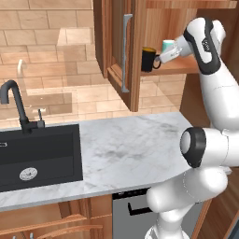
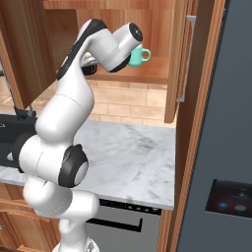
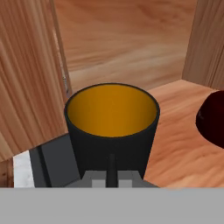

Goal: Pick the mug on the counter and place it in the cabinet with the handle facing the right, like the mugs already inside.

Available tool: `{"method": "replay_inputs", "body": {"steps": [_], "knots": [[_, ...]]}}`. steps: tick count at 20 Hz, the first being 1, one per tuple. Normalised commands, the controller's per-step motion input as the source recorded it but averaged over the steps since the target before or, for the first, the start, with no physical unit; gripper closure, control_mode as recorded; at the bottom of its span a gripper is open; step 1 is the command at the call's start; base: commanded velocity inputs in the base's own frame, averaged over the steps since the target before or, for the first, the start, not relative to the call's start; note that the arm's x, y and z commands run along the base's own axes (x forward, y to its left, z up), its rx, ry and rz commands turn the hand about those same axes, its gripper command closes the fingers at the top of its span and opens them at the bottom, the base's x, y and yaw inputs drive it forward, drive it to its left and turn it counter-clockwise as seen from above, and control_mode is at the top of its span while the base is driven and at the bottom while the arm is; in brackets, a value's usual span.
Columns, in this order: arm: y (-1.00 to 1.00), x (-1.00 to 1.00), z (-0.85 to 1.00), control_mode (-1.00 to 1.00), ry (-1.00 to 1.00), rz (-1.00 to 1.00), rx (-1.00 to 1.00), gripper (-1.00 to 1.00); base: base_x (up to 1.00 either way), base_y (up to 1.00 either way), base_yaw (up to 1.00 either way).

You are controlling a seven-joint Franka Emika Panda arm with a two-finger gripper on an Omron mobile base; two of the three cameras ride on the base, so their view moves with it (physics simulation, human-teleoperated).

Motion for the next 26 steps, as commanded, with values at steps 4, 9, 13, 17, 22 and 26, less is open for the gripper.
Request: {"method": "replay_inputs", "body": {"steps": [4,9,13,17,22,26], "knots": [[0.00,0.34,0.00,-1.00,0.00,-0.01,0.00,1.00,0.00,0.00,0.00],[0.00,0.32,0.00,-1.00,0.01,0.00,0.00,1.00,0.00,0.00,0.00],[0.00,0.23,0.00,-1.00,0.02,0.00,0.00,1.00,0.00,0.00,0.00],[0.00,0.28,-0.04,-1.00,0.01,0.00,0.00,1.00,0.00,0.00,0.00],[0.00,0.17,-0.09,-1.00,0.00,0.00,0.00,1.00,0.00,0.00,0.00],[0.00,0.17,-0.16,-1.00,0.00,0.01,0.00,1.00,0.00,0.00,0.00]]}}
